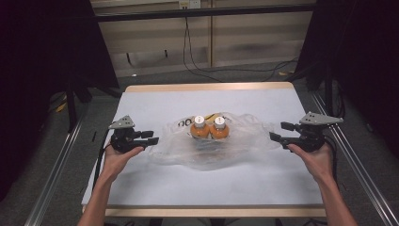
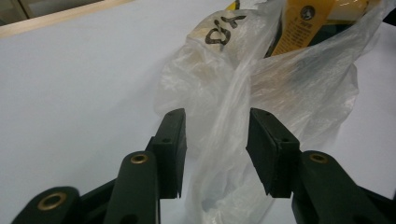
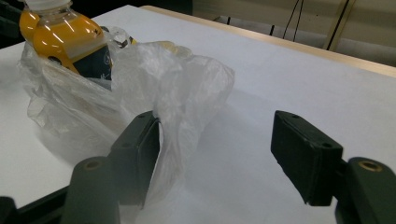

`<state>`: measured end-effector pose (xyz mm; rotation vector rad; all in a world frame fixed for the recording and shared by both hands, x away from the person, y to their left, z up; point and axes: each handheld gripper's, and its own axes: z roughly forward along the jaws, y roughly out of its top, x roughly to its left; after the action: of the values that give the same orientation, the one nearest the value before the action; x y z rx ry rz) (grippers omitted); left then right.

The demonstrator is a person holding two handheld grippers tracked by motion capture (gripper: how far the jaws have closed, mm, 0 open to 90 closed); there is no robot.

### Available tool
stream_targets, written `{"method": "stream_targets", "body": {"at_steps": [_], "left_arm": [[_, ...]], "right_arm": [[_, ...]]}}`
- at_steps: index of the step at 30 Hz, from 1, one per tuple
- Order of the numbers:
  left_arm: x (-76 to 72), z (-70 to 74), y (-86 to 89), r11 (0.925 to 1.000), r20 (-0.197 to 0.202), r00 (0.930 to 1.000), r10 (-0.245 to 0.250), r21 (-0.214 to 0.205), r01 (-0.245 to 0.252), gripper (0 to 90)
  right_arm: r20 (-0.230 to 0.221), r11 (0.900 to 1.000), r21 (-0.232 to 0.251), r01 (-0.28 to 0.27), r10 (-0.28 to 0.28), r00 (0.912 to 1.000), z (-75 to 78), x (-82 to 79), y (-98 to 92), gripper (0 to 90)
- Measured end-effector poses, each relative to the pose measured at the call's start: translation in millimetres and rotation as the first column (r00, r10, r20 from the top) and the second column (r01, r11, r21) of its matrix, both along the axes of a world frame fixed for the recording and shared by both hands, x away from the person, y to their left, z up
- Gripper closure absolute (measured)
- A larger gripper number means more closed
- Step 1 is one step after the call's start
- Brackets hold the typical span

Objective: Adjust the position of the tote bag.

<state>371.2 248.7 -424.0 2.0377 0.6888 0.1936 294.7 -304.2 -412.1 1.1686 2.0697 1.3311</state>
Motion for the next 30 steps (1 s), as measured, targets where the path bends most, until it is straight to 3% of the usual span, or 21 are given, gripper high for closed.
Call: {"method": "stream_targets", "body": {"at_steps": [5, 17, 19, 23, 26, 30], "left_arm": [[-1.8, 2.7, -5.1, 0.9998, 0.002, 0.9998, -0.018, -0.012, 0.018, 57.7], [-8.7, 11.9, -22.3, 0.9959, 0.027, 0.9959, -0.086, -0.025, 0.087, 69.5], [-8.3, 12.8, -27.0, 0.9944, 0.030, 0.9944, -0.102, -0.024, 0.103, 74.0], [-5.9, 16.1, -42.4, 0.9906, 0.044, 0.9900, -0.134, -0.025, 0.135, 82.5], [-3.0, 18.0, -57.2, 0.9863, 0.054, 0.9854, -0.162, -0.024, 0.163, 84.5], [2.5, 18.7, -75.9, 0.9827, 0.054, 0.9813, -0.185, -0.007, 0.185, 86.1]], "right_arm": [[0.020, 0.9998, 0.018, -0.011, 0.011, 0.9997, 5.4, -2.8, -1.1, 28.5], [0.083, 0.9978, 0.043, -0.050, 0.046, 0.9955, 29.0, -13.7, 10.7, 24.3], [0.086, 0.9968, 0.039, -0.070, 0.067, 0.9940, 30.0, -14.0, 12.2, 29.6], [0.066, 0.9928, 0.002, -0.120, 0.120, 0.9906, 26.6, -8.0, 28.5, 49.4], [0.041, 0.9848, -0.019, -0.173, 0.174, 0.9840, 25.5, -1.8, 46.8, 56.4], [0.047, 0.9739, -0.031, -0.225, 0.226, 0.9730, 31.1, 6.5, 64.3, 71.9]]}}
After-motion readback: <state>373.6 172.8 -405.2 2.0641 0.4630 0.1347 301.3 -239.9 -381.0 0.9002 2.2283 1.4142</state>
